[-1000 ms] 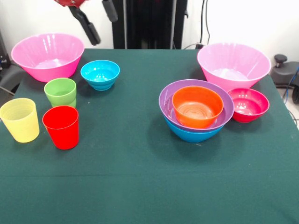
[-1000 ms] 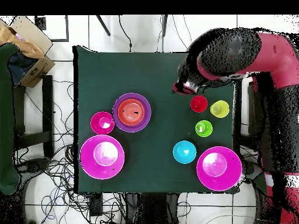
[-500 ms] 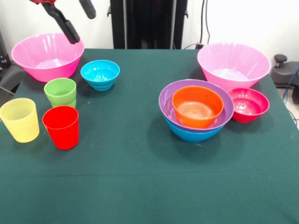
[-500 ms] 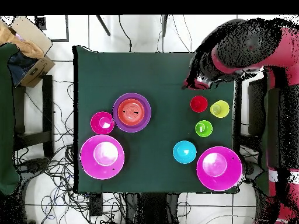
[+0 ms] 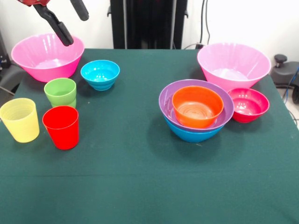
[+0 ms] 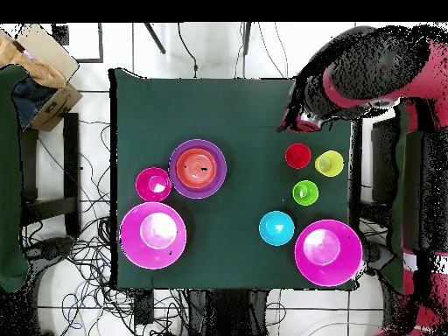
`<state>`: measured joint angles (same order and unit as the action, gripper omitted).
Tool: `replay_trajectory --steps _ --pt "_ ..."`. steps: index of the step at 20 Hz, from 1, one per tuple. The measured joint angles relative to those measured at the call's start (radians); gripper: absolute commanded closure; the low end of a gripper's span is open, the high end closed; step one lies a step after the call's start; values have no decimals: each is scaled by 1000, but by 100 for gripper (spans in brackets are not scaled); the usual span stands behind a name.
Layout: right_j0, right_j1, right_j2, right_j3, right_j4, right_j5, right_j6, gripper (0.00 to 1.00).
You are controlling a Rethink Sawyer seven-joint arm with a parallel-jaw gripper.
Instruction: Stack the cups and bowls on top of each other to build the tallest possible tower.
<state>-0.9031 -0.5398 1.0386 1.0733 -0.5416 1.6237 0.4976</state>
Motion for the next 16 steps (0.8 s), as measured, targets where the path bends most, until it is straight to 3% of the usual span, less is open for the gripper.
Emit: replay_trajectory --steps 8,16 --pt "8 -4 -5 -13 -21 0 0 0" --pt "-5 -33 -39 -13 -88 0 0 0"
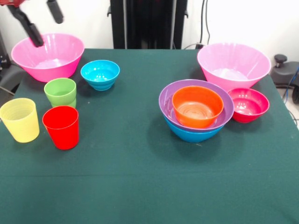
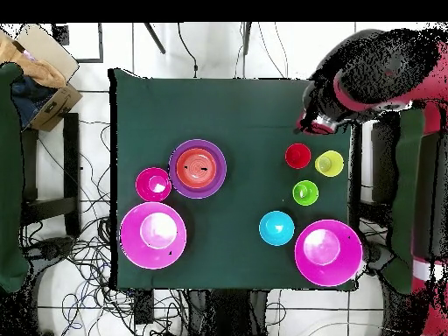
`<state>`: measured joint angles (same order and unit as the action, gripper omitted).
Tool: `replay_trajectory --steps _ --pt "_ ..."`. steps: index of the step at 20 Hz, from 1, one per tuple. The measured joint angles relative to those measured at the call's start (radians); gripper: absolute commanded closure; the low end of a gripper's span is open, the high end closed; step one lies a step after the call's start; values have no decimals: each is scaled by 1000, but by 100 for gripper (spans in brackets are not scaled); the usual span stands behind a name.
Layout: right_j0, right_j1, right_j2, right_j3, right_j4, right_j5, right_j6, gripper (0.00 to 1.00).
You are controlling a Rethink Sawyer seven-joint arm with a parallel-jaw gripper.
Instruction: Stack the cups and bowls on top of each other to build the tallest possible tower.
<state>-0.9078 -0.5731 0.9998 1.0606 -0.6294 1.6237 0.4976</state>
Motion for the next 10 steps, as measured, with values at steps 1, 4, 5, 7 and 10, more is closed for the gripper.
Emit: replay_trajectory --steps 1,4,5,7,10 --pt "-4 -5 -7 0 -12 0 0 0" --pt "-13 -14 -19 5 -22 0 0 0" --pt "-20 -21 -24 12 -24 0 0 0" --pt "-39 -39 -33 35 -26 -4 0 0" --pt "-60 -62 -51 74 -28 -27 0 0"
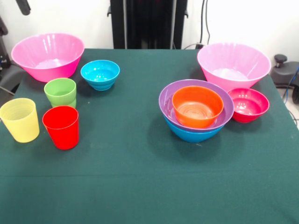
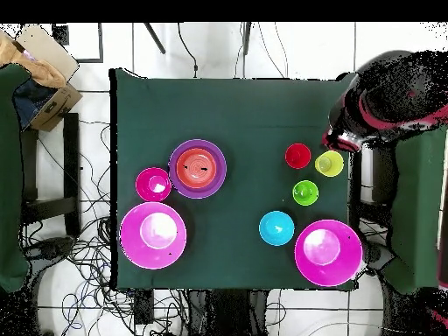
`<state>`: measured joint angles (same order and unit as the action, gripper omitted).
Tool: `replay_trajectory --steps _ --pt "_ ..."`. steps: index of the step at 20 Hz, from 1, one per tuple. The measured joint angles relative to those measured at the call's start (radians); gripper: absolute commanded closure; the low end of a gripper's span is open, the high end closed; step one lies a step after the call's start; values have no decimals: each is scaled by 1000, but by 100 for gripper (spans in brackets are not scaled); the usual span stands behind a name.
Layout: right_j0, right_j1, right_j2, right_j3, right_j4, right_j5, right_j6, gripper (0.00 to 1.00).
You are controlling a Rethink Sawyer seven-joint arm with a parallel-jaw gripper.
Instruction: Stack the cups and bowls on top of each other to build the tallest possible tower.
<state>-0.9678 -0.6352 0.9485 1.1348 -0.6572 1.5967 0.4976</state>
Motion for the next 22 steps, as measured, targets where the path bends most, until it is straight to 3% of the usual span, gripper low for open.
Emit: replay_trajectory --steps 12,22 --pt "5 -30 -62 98 -6 -100 0 0" --pt "37 -1 -102 124 -11 -233 0 0"
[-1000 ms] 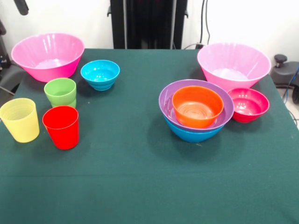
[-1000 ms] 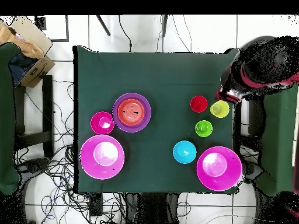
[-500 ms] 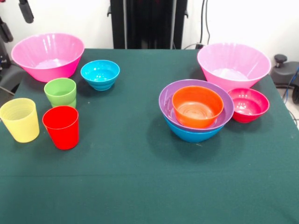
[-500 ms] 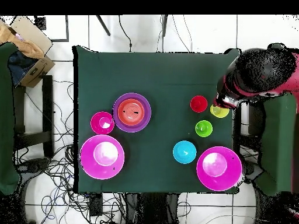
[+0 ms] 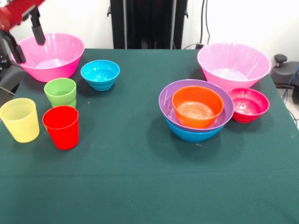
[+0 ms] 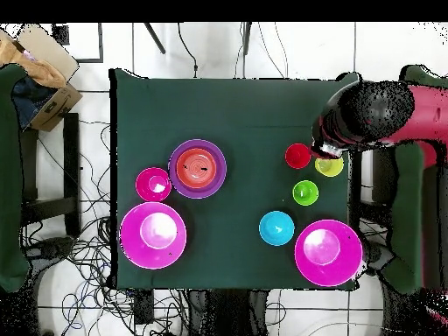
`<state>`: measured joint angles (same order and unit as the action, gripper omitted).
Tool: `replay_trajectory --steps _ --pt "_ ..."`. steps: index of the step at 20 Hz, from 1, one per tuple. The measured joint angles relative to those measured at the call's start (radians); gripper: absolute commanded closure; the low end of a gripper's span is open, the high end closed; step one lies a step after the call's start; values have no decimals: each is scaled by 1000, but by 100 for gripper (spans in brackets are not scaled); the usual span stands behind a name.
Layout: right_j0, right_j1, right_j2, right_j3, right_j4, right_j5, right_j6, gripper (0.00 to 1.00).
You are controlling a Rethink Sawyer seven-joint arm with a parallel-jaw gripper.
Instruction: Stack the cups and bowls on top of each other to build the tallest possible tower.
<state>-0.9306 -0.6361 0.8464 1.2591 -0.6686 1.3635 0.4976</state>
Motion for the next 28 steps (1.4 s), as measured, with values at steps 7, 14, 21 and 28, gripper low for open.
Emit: replay_trajectory --steps 7,14,21,28 --pt "-5 60 -1 0 -1 -93 0 0" --pt "-31 97 -2 3 -1 -103 0 0" --pt "-38 98 -12 12 -1 -103 0 0" --pt "-38 86 -28 35 0 -103 0 0"
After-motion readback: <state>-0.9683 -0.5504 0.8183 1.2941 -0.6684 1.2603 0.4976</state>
